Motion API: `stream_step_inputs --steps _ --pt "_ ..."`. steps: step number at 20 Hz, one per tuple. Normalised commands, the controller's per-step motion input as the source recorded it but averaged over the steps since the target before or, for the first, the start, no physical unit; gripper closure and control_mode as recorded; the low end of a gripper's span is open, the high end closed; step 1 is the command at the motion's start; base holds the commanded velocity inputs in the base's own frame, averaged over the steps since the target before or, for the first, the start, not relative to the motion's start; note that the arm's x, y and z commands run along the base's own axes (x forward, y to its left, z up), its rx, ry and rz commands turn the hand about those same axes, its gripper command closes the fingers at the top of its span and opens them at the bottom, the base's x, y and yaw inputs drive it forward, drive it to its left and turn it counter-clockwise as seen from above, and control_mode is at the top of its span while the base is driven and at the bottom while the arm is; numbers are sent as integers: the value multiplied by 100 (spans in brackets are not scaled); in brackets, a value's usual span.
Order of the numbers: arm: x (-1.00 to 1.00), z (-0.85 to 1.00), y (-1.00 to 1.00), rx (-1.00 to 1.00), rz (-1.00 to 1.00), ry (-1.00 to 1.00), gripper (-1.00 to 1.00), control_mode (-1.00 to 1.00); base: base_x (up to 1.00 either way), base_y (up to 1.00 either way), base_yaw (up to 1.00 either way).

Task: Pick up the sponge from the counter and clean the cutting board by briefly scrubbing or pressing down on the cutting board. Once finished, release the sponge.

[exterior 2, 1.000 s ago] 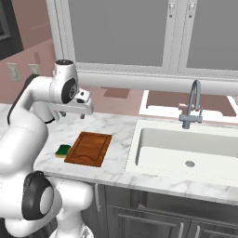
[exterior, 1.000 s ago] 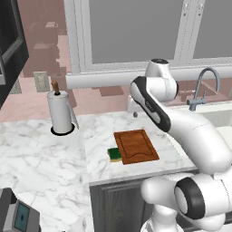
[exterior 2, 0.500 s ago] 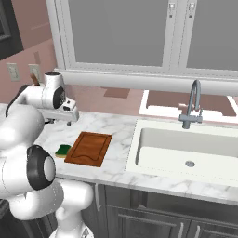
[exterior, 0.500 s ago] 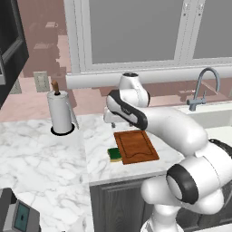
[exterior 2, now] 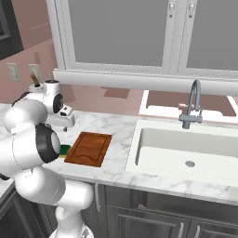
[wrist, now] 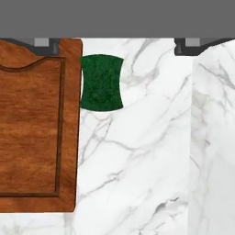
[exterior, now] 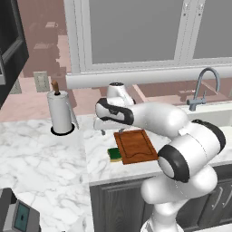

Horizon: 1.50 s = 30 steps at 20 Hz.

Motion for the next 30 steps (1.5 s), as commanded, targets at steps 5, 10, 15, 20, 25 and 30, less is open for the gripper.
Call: stream_step_inputs --steps 5,10,15,20,25,30 --pt "0 -59 0 0 3 3 -100 -100 0 0 0" --pt "0 -37 0 0 5 3 -100 -100 0 0 0" --pt "0 -35 -2 0 4 3 -100 -100 0 0 0" --pt "0 -34 -1 0 5 0 -100 -100 0 0 0" --pt "0 -20 -4 0 1 0 -100 -100 0 0 0" --pt "0 -4 -10 0 0 0 -100 -100 0 0 0"
